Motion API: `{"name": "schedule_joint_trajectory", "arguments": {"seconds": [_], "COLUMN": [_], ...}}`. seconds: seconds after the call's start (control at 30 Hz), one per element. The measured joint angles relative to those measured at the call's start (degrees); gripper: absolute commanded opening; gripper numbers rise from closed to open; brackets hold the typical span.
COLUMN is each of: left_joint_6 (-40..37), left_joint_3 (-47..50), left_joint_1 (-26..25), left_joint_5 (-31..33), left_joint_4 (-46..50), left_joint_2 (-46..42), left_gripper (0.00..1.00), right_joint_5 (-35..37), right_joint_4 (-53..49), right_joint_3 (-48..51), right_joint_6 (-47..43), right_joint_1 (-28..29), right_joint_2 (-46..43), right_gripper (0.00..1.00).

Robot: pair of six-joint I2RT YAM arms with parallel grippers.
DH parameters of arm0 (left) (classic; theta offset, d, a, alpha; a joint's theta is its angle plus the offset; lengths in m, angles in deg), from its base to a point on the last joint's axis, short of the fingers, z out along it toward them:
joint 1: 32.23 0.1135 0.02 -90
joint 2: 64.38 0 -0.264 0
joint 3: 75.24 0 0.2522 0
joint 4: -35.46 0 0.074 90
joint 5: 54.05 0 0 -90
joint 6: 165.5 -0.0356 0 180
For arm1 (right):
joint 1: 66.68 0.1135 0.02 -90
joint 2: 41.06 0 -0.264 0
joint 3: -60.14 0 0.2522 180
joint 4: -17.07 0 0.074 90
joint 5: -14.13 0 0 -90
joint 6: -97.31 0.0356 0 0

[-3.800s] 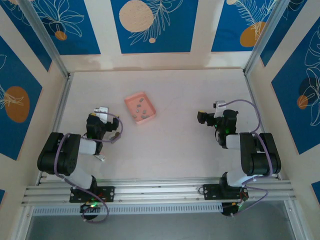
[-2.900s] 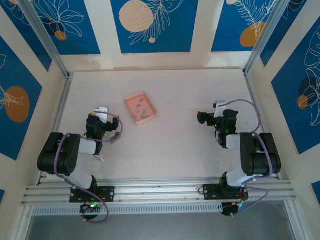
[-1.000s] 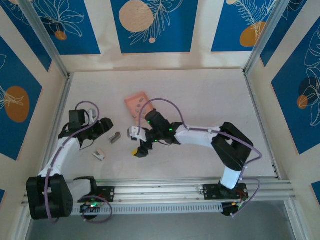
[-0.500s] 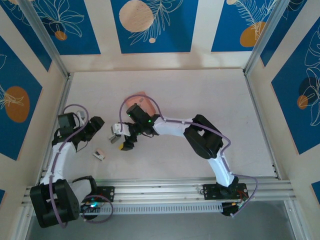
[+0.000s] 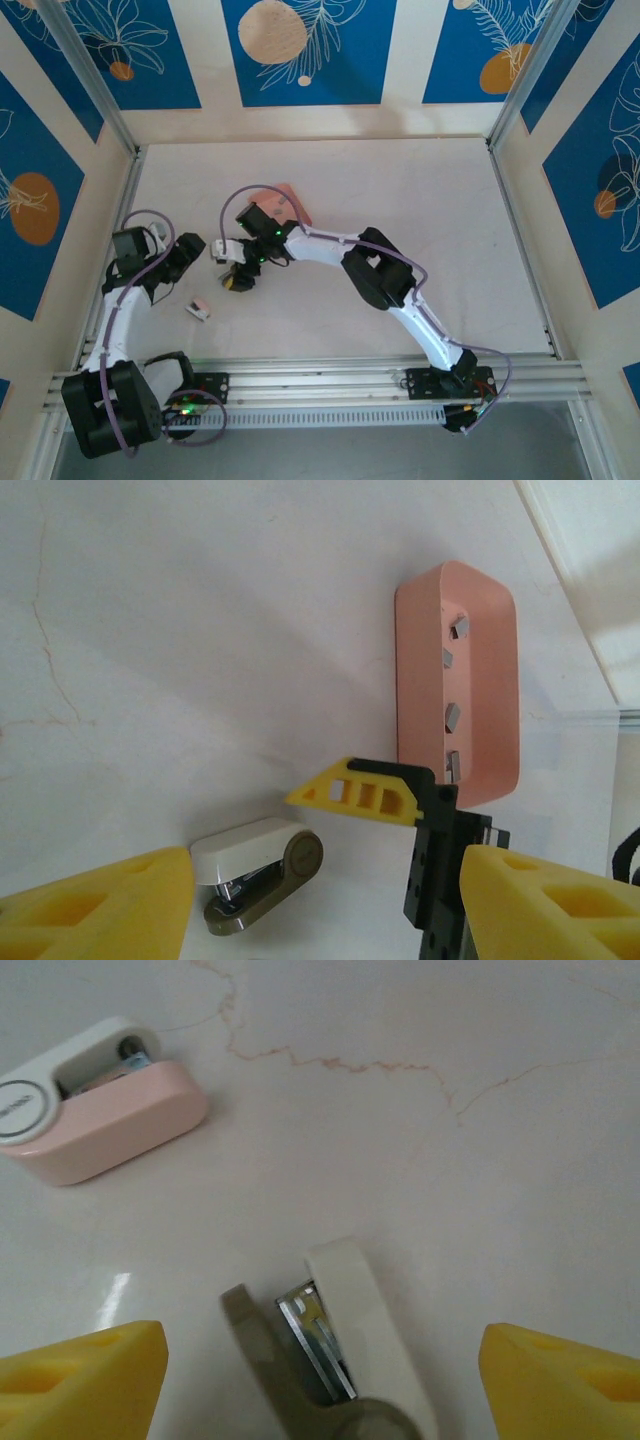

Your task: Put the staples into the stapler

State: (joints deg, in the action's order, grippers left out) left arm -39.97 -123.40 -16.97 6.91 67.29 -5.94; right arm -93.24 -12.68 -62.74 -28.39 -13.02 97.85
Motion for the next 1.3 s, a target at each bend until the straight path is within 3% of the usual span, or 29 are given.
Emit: {"name": "schedule_joint_trajectory", "arguments": {"seconds": [0.27,0.57,0.8,1.03,1.3], "left_joint_6": [-0.1,-1.0,-1.6,-0.8,2.7], "left_joint_3": [0.0,0.0,0.7,4.0,8.7], "left_joint_1": [0.0,0.0,0.0,-0.7,-6.9], "left_joint_5": [0.2,0.2,0.1,-4.2,-10.3], "left_joint_4": [-0.3,-0.3,-0.2,-3.8,-12.6], "left_joint_2": [0.3,0.3,-1.0,-5.2,-6.9], "left_gripper": [0.69,0.66,0.63,0.62,0.6], "right_joint_5": [1.0,1.5,2.5,5.0,10.6], "right_joint_4": [-10.2,-11.8,-5.3,9.4,29.0], "right_joint_3": [-8.4,-7.1,6.6,27.4,49.5], "right_joint_6": [-2.9,-3.8,-3.1,3.4,14.7], "right_joint_1": [0.5,1.0,1.0,0.7,0.6], "right_joint_2": [4.0,4.1,-4.3,-19.5,-34.8], "right_gripper": [0.57,0.35,0.3,0.3,0.3]}}
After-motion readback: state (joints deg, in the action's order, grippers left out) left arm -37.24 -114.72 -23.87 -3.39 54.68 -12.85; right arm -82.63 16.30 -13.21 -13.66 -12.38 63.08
